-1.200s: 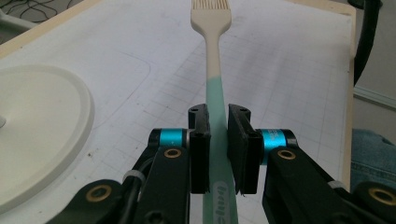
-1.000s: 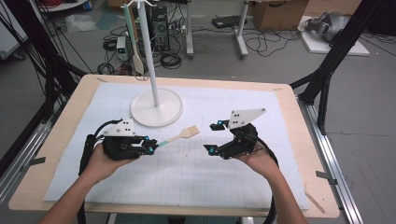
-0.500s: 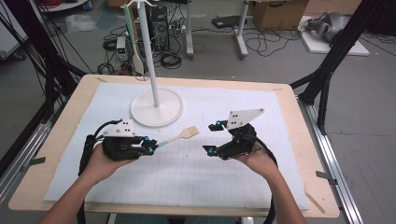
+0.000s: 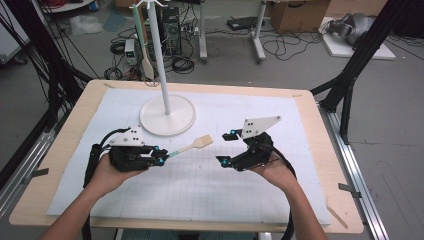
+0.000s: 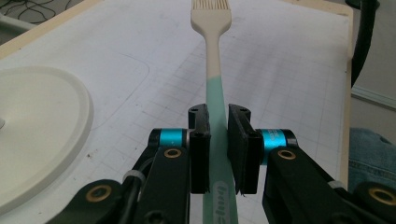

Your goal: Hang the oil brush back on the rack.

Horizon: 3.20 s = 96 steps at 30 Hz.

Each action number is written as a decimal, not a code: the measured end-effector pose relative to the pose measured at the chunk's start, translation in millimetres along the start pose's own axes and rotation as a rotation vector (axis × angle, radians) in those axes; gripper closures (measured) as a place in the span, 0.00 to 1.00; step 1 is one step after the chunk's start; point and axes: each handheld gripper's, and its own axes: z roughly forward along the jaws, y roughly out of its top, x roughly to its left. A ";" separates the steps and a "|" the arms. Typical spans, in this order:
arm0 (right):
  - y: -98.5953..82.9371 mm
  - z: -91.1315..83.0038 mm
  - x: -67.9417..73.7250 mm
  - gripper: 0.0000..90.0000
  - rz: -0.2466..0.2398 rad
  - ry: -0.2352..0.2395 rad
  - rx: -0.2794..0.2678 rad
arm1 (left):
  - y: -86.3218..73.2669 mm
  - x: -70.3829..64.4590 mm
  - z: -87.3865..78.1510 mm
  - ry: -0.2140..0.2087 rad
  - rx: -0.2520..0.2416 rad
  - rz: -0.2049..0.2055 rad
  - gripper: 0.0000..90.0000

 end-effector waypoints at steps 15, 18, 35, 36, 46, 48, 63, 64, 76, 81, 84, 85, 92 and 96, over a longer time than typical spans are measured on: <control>8.6 -0.4 1.0 0.29 -0.019 0.014 0.009 | 2.6 -1.9 5.0 -0.036 0.006 0.024 0.88; 11.2 1.4 0.4 0.29 -0.031 0.016 0.025 | 3.6 -2.4 6.6 -0.048 0.007 0.030 0.88; 21.7 21.2 1.4 0.29 -0.083 0.073 0.097 | 11.3 -8.3 11.3 -0.120 0.021 0.079 0.88; 21.8 22.3 1.9 0.29 -0.085 0.078 0.102 | 11.8 -8.7 11.5 -0.124 0.024 0.079 0.88; 22.2 32.4 4.2 0.30 -0.099 0.115 0.132 | 15.3 -11.6 15.6 -0.163 0.039 0.108 0.88; 21.8 34.2 4.5 0.32 -0.106 0.127 0.137 | 15.8 -11.9 16.2 -0.169 0.039 0.111 0.88; 24.2 48.8 12.6 0.49 -0.164 0.210 0.184 | 20.6 -17.1 23.3 -0.199 0.058 0.135 0.88; 24.2 49.1 13.1 0.51 -0.164 0.217 0.188 | 20.7 -17.0 23.6 -0.201 0.059 0.138 0.88; 24.1 52.8 16.2 0.71 -0.212 0.267 0.223 | 23.5 -21.6 30.1 -0.223 0.075 0.155 0.88; 23.5 53.7 17.5 0.76 -0.218 0.280 0.239 | 24.7 -23.2 31.8 -0.233 0.076 0.159 0.88; 23.0 54.0 17.7 0.81 -0.220 0.291 0.245 | 25.1 -23.5 32.0 -0.235 0.077 0.159 0.88; 22.8 54.3 17.7 0.82 -0.221 0.294 0.246 | 25.2 -23.5 31.8 -0.235 0.076 0.160 0.88; 20.9 56.1 18.9 0.91 -0.231 0.323 0.256 | 25.0 -24.1 32.9 -0.247 0.080 0.168 0.87; 19.5 55.7 19.9 0.91 -0.231 0.324 0.259 | 23.7 -23.1 34.3 -0.258 0.075 0.151 0.87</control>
